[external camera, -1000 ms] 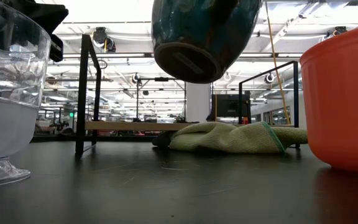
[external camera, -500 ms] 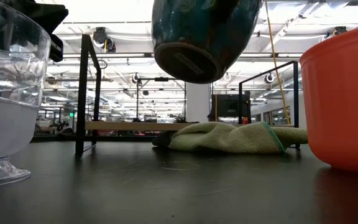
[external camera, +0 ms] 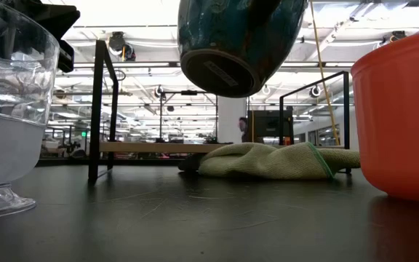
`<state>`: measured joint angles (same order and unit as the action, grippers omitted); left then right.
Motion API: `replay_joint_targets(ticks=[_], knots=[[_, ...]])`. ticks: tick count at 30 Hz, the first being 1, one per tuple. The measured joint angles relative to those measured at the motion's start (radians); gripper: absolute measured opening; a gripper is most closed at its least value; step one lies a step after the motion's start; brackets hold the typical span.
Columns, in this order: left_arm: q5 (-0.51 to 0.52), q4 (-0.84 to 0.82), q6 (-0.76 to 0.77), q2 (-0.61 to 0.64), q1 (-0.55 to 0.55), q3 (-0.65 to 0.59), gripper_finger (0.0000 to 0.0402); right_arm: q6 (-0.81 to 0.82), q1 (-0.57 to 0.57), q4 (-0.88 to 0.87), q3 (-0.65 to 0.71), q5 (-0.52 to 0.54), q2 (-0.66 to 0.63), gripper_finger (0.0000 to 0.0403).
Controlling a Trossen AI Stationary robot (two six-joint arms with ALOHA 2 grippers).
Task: Stack small to large cups/mugs on shelf
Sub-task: Put the green and blue mug on the shelf
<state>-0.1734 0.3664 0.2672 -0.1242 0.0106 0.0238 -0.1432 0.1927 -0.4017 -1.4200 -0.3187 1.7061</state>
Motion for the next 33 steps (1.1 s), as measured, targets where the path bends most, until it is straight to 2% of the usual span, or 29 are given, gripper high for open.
replay_joint_targets(ticks=[9,23,33], knots=[[0.0,0.0,0.005,0.0,0.0,0.0,0.0031,-0.024,0.026,0.006,0.0,0.002,0.0,0.0026],[0.0,0.0,0.028,0.0,0.0,0.0,0.0031,0.003,0.004,-0.002,0.021,-0.001,0.0,0.0026],[-0.009,0.002,0.03,0.0,0.0,0.0,0.0031,0.053,0.004,0.243,0.175,0.0,0.0,0.0026]])
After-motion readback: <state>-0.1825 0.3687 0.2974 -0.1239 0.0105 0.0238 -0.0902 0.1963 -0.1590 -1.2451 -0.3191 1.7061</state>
